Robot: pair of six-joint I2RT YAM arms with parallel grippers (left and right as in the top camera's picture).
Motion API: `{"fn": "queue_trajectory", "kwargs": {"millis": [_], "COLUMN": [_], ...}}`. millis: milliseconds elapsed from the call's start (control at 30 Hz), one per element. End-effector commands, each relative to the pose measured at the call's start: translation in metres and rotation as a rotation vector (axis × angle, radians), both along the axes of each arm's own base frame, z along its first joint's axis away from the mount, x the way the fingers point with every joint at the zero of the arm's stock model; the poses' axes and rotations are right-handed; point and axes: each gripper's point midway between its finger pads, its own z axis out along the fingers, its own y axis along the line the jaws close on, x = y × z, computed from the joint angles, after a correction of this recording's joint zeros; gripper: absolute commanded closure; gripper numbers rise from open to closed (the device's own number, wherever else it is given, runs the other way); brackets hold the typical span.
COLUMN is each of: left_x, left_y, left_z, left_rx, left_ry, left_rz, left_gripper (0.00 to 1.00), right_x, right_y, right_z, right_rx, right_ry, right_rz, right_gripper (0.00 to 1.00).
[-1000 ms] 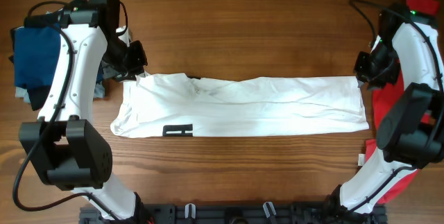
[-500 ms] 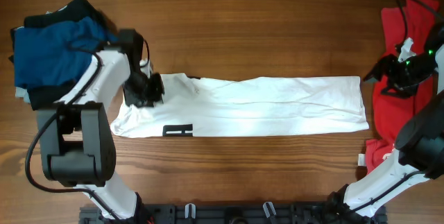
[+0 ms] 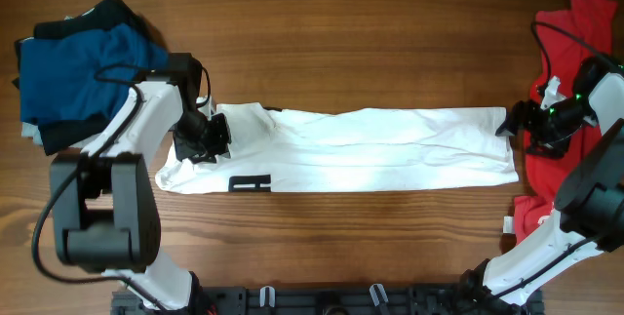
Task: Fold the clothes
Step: 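Grasp the folded strip's left and right ends with both grippers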
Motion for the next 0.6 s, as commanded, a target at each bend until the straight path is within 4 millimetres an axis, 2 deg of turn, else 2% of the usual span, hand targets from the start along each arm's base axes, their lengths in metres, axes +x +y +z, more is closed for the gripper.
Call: {"fn": "queue_trajectory", "kwargs": {"millis": [0, 200, 300, 367, 433, 567], "left_x": [0.012, 0.013, 0.013, 0.013, 0.013, 0.013], "left_y": [-0.004, -0.004, -0.004, -0.004, -0.004, -0.004], "left_z": [0.026, 0.031, 0.031, 0.031, 0.031, 0.031], "left_rx": [-0.023, -0.024, -0.024, -0.024, -0.024, -0.024], "left_ry": [-0.101, -0.116, -0.117, -0.117, -0.116, -0.117], "left_rz": [-0.009, -0.012, -0.012, -0.012, -0.012, -0.012], "left_gripper": [0.71, 0.70, 0.70, 0.70, 0.69, 0.69], "right_x": [-0.011, -0.030, -0.027, -0.025, -0.026, -0.026], "right_y": [-0.001, 0.016, 0.025, 0.029, 0.029, 0.033], "right_z": [-0.003, -0.026, -0.031, -0.030, -0.030, -0.029], "right_rx": [-0.034, 0.020, 0.057, 0.082, 0.084, 0.100], "right_ry": [0.025, 0.052, 0.026, 0.014, 0.018, 0.017], "right_rz": [0.032, 0.033, 0.018, 0.014, 0.012, 0.011], "right_gripper": [0.25, 0.25, 0.26, 0.31, 0.43, 0.60]}}
